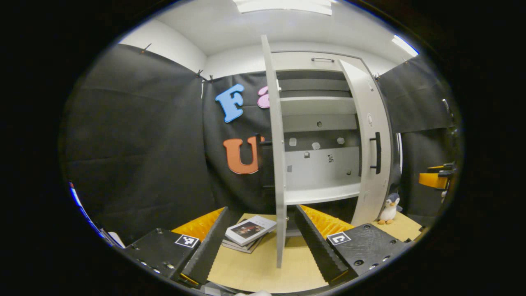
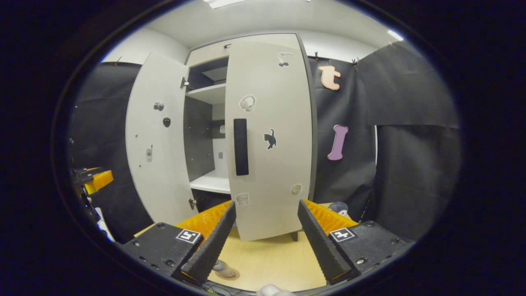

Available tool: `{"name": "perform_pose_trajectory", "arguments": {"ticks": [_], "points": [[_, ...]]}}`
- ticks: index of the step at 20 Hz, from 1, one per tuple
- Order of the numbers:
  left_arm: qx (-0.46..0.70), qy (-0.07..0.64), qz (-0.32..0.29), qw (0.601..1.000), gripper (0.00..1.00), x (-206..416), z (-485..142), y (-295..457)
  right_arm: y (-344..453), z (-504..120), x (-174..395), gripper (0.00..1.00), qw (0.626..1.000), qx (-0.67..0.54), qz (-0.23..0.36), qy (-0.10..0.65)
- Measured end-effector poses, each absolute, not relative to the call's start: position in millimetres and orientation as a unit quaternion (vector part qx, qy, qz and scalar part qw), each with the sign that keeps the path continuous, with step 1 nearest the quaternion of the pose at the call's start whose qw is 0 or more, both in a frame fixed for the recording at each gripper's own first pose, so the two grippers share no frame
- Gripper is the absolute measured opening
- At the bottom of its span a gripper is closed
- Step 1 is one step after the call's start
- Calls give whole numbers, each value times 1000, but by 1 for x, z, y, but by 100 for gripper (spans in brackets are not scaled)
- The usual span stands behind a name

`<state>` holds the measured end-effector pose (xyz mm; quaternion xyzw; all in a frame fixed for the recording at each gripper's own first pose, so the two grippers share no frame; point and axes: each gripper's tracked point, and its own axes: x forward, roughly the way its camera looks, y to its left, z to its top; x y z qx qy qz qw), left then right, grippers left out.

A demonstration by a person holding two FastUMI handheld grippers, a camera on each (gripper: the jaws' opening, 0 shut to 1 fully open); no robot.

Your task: Grasp the bottle in the cabinet with the left hand and place it on the coaster, then close the right door with the right hand and the left door with the left hand.

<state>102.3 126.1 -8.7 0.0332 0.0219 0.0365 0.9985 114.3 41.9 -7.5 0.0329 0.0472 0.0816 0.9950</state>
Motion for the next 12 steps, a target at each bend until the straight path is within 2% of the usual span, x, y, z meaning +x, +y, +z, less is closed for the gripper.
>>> {"name": "perform_pose_trajectory", "arguments": {"ticks": [2, 3, 4, 7, 12], "points": [[38, 21, 55, 998, 98, 107, -5, 151, 44, -16, 108, 99, 995, 28, 74, 53], [39, 18, 62, 997, 98, 110, -5, 162, 47, -20, 105, 96, 995, 27, 73, 56], [41, 19, 71, 996, 98, 114, -4, 175, 50, -23, 103, 99, 995, 27, 72, 60], [44, 9, 94, 995, 98, 134, 5, 208, 53, -33, 96, 100, 995, 26, 65, 72], [40, 9, 98, 994, 96, 187, 20, 236, 57, -43, 80, 99, 994, 22, 59, 85]]}}
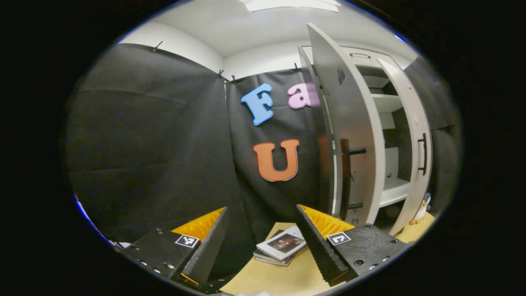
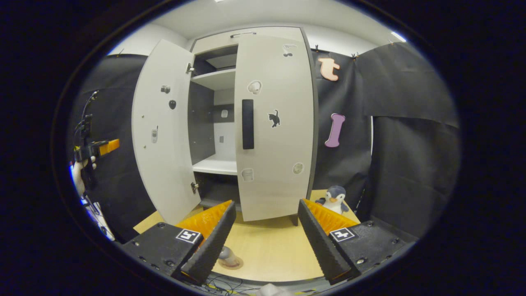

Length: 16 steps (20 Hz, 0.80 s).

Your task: Grasp the bottle in the cabinet with the left hand and place it on the coaster, then close the right door with the right hand and the left door with the left hand.

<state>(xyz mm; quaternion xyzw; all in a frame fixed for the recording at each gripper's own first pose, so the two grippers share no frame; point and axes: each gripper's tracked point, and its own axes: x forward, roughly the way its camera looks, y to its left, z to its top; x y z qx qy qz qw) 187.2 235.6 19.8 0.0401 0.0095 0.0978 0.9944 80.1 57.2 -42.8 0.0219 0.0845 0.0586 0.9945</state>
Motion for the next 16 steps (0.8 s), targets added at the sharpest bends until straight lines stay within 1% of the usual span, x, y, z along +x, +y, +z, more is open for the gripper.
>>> {"name": "perform_pose_trajectory", "arguments": {"ticks": [2, 3, 4, 5, 6, 7, 8, 9, 10, 11, 12, 13, 14, 15, 16], "points": [[27, 9, 80, 996, 99, 210, 25, 226, 56, -47, 73, 99, 995, 19, 53, 88], [24, 9, 74, 997, 96, 219, 27, 223, 55, -51, 71, 96, 994, 19, 51, 90], [24, 10, 68, 997, 96, 226, 28, 220, 53, -54, 68, 96, 994, 20, 50, 93], [24, 11, 66, 997, 94, 231, 27, 215, 53, -58, 68, 99, 994, 21, 49, 98], [23, 16, 67, 997, 99, 237, 25, 211, 54, -60, 67, 99, 993, 24, 53, 101], [24, 22, 64, 997, 94, 243, 21, 206, 55, -62, 67, 99, 993, 27, 59, 103], [26, 27, 58, 998, 99, 248, 18, 200, 56, -63, 68, 99, 992, 28, 65, 105], [31, 30, 62, 997, 96, 249, 16, 198, 55, -65, 69, 96, 992, 25, 69, 107], [37, 27, 69, 997, 94, 248, 18, 198, 52, -66, 70, 96, 991, 22, 71, 109], [40, 24, 76, 996, 93, 248, 20, 200, 50, -65, 71, 99, 991, 22, 72, 108], [40, 25, 82, 995, 92, 247, 19, 200, 47, -65, 73, 99, 991, 23, 72, 107], [38, 25, 83, 996, 88, 247, 19, 199, 42, -66, 75, 99, 991, 25, 71, 107], [36, 24, 78, 996, 88, 248, 19, 197, 39, -66, 77, 96, 991, 27, 72, 109], [30, 26, 72, 997, 88, 248, 17, 194, 38, -68, 79, 99, 991, 29, 74, 112], [20, 28, 63, 997, 88, 250, 16, 188, 36, -67, 80, 99, 990, 30, 75, 112]]}}
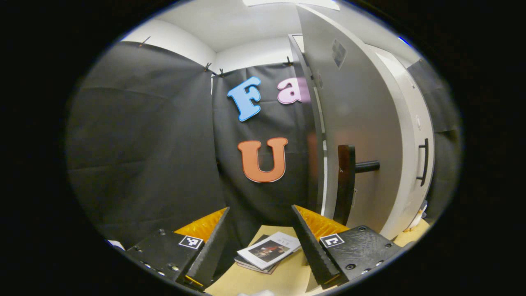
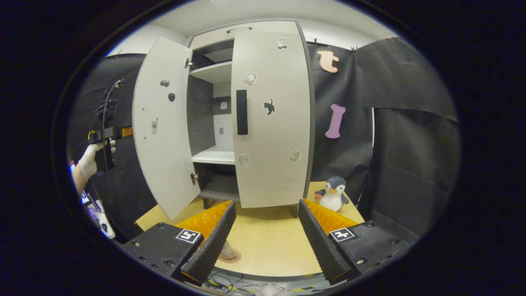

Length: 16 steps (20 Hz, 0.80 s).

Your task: Grasp the bottle in the cabinet with the left hand and place it on the coaster, then close the right door with the right hand and the left door with the left hand.

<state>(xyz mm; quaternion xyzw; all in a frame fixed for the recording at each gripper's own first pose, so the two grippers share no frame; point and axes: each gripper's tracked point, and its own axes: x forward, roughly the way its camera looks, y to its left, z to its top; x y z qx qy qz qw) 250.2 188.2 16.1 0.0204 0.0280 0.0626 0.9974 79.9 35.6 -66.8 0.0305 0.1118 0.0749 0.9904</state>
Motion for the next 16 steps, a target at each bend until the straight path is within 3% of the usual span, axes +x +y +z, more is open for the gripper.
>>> {"name": "perform_pose_trajectory", "arguments": {"ticks": [2, 3, 4, 9, 15, 16], "points": [[19, 27, 51, 998, 85, 249, 16, 178, 30, -64, 83, 99, 991, 31, 75, 109], [27, 24, 49, 998, 75, 248, 19, 173, 29, -64, 84, 99, 991, 31, 76, 108], [34, 23, 49, 998, 75, 246, 19, 168, 27, -63, 84, 99, 991, 31, 76, 107], [25, 26, 28, 999, 85, 245, 16, 133, 17, -62, 89, 99, 991, 29, 77, 109], [26, 25, 11, 999, 82, 244, 16, 104, 2, -63, 85, 99, 991, 24, 68, 109], [24, 26, 10, 999, 82, 244, 16, 101, -1, -62, 84, 96, 991, 25, 66, 110]]}}
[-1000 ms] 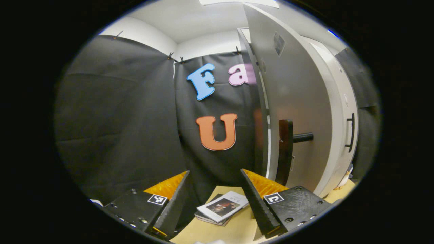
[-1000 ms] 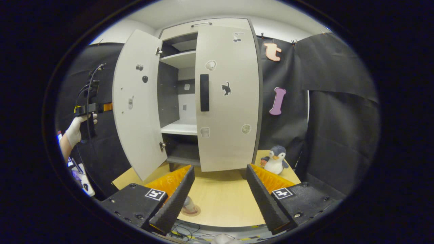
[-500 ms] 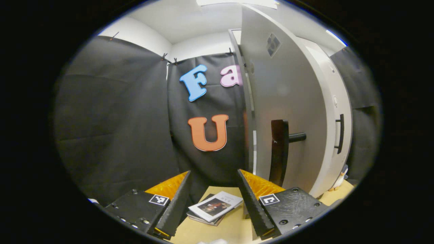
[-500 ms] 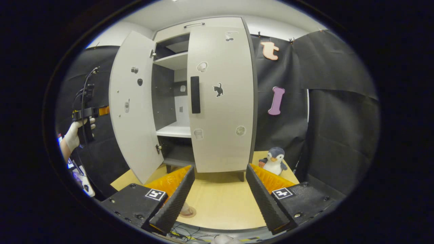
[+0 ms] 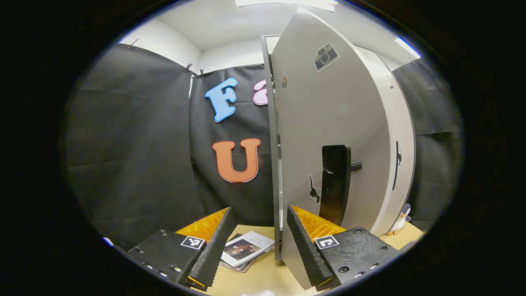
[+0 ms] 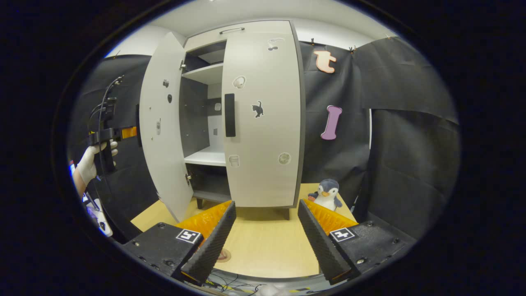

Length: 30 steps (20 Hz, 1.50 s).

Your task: Grasp the bottle in the cabinet with the left hand and place it on the coaster, then close the right door with the right hand and the left door with the left hand.

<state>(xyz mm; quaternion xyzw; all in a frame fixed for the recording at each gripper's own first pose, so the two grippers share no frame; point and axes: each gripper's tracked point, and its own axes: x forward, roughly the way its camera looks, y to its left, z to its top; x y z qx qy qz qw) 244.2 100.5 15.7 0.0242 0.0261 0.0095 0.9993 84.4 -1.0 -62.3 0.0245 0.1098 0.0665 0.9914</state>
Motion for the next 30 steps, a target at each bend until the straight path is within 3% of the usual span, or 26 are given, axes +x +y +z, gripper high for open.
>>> {"name": "perform_pose_trajectory", "arguments": {"ticks": [2, 3, 10, 12, 13, 16, 19, 23, 30], "points": [[22, 29, 9, 999, 82, 245, 15, 95, -3, -62, 83, 99, 991, 25, 65, 110], [21, 31, 11, 999, 88, 245, 14, 93, -3, -63, 83, 99, 991, 25, 65, 110], [29, 32, -3, 999, 88, 249, 15, 70, -13, -62, 77, 99, 992, 30, 61, 105], [30, 31, -17, 999, 75, 251, 15, 56, -17, -61, 77, 99, 992, 32, 58, 104], [32, 30, -27, 999, 76, 252, 13, 49, -18, -61, 77, 99, 992, 33, 57, 103], [22, 38, -44, 998, 97, 254, 8, 32, -26, -58, 75, 99, 993, 35, 48, 100], [20, 37, -48, 998, 97, 250, 8, 26, -28, -59, 72, 96, 994, 36, 41, 98], [22, 31, -46, 998, 97, 235, 12, 26, -29, -57, 74, 99, 994, 38, 38, 97], [19, 26, -33, 999, 97, 167, 10, 27, -21, -51, 77, 99, 995, 32, 46, 87]]}}
